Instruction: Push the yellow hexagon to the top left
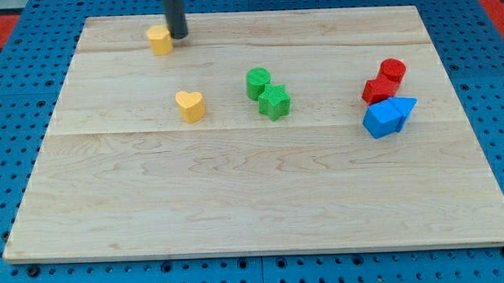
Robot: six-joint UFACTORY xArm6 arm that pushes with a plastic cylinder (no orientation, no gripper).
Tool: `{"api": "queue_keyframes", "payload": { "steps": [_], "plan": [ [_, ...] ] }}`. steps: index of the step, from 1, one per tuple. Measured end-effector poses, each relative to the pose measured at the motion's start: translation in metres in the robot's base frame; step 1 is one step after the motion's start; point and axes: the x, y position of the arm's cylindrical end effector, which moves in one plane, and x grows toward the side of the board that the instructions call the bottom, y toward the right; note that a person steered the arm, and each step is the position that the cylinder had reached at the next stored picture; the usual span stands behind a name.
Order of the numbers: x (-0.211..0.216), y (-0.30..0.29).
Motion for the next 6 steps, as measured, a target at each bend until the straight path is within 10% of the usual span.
{"api": "queue_keyframes", "payload": {
  "steps": [6],
  "plan": [
    [0.024,-0.059]
  ]
}}
